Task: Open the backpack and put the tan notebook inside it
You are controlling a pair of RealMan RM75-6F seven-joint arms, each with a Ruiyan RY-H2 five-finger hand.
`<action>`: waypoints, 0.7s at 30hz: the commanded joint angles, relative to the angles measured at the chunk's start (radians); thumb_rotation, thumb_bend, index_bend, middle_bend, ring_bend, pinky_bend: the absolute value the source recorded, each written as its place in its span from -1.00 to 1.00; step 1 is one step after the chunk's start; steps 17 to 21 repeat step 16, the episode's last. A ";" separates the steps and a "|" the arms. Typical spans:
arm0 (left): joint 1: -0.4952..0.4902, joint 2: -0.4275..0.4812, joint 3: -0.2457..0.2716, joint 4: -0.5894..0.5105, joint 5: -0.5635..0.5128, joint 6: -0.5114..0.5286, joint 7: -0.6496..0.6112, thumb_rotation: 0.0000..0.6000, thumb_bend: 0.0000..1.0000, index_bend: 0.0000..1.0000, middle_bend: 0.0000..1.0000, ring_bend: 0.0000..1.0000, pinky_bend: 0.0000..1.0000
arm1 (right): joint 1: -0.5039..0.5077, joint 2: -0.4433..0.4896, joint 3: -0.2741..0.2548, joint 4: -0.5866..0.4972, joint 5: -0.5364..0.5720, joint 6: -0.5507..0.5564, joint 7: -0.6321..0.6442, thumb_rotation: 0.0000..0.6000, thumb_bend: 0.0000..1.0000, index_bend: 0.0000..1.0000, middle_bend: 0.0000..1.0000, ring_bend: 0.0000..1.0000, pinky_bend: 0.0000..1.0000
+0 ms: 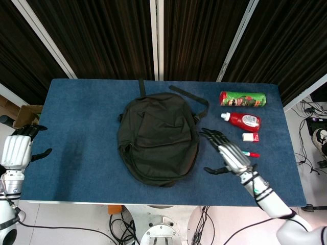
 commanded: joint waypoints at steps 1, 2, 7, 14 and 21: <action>0.030 0.038 0.029 -0.014 0.000 -0.029 -0.023 1.00 -1.00 -0.32 -0.35 -0.47 -0.33 | -0.144 0.089 -0.041 0.061 -0.003 0.176 -0.059 1.00 -0.40 -0.92 -0.67 -1.00 -0.93; 0.038 0.050 0.040 -0.020 0.007 -0.036 -0.033 1.00 -1.00 -0.35 -0.38 -0.51 -0.40 | -0.166 0.092 -0.041 0.079 0.009 0.203 -0.086 1.00 -0.39 -0.91 -0.67 -1.00 -0.92; 0.105 0.084 0.076 -0.066 0.059 0.025 -0.041 1.00 -1.00 -0.42 -0.46 -0.58 -0.49 | -0.276 0.081 -0.058 0.172 0.032 0.323 -0.108 1.00 -0.39 -0.91 -0.80 -1.00 -0.94; 0.203 0.082 0.123 -0.131 0.154 0.159 0.034 1.00 -1.00 -0.43 -0.47 -0.58 -0.49 | -0.374 0.058 -0.091 0.281 0.015 0.392 0.014 1.00 -0.39 -0.97 -0.89 -1.00 -1.00; 0.224 0.075 0.133 -0.142 0.177 0.181 0.061 1.00 -1.00 -0.43 -0.47 -0.58 -0.49 | -0.385 0.052 -0.094 0.304 0.013 0.389 0.038 1.00 -0.39 -0.99 -0.90 -1.00 -1.00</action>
